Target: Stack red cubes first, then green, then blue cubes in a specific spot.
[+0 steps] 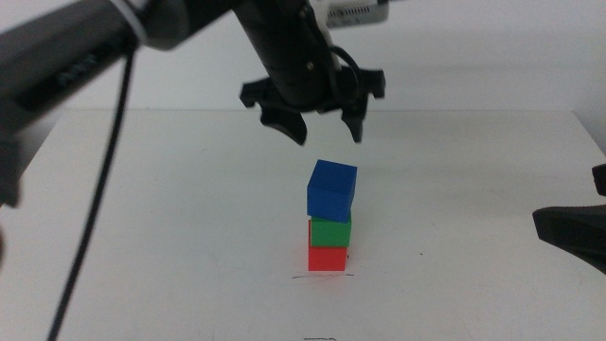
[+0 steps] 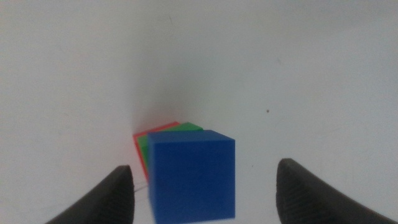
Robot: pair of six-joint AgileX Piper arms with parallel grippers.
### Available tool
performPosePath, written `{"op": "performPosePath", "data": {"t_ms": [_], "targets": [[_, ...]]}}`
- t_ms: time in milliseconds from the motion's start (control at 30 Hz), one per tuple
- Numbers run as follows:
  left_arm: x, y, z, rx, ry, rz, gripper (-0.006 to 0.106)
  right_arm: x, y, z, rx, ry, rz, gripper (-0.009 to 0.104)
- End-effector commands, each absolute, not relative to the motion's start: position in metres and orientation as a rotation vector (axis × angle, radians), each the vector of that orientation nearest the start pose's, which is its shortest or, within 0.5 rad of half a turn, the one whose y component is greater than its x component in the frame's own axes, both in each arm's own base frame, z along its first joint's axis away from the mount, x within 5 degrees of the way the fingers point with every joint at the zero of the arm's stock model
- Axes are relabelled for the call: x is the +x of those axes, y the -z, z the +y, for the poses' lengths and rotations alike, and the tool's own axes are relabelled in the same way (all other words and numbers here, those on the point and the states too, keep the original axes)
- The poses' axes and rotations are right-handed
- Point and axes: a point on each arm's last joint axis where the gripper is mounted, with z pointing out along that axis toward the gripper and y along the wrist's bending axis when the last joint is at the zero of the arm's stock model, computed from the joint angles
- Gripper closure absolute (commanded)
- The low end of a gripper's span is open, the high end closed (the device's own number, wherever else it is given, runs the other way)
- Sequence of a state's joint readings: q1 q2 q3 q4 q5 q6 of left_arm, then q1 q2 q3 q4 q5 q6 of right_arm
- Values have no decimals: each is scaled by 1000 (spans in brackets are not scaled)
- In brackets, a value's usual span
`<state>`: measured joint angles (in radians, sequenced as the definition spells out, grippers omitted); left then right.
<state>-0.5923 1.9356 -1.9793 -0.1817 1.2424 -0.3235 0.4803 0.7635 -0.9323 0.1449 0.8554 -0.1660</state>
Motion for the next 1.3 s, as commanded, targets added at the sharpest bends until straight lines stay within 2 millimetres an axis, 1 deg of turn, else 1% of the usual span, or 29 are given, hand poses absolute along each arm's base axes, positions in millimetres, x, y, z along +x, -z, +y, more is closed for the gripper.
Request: {"op": "performPosePath", "data": {"t_ms": [0,200,333,433,567,633,800,900,1000,1133,1267], "targets": [[319,-395,-229,352,530,2677,26,116,-394,70,-621,-353,1991,32],[303,-431,-200,325,457,2562,26,116,-394,70,-621,-353,1991,32],[295,-452,-176,378,400,2475,26,116,-394,70,-621,-353,1991,32],[289,-467,-158,416,368,2415,25,116,-394,70,-621,-353,1991,32],[279,-483,-136,404,337,2360,25,116,-394,70,-621,-353,1991,32],[269,-488,-121,373,305,2346,25,116,-394,70,-621,-353,1991,32],[241,-489,-78,239,217,2321,25,116,-394,70,-622,-349,1991,32],[223,-485,-51,141,186,2244,25,116,-395,70,-621,-350,1990,32],[203,-479,-30,70,143,2148,25,116,-395,70,-621,-350,1990,32],[176,-469,-10,-3,86,2040,25,116,-395,70,-621,-350,1990,32],[152,-460,-1,-52,52,1961,25,116,-395,70,-621,-350,1990,32]]}}
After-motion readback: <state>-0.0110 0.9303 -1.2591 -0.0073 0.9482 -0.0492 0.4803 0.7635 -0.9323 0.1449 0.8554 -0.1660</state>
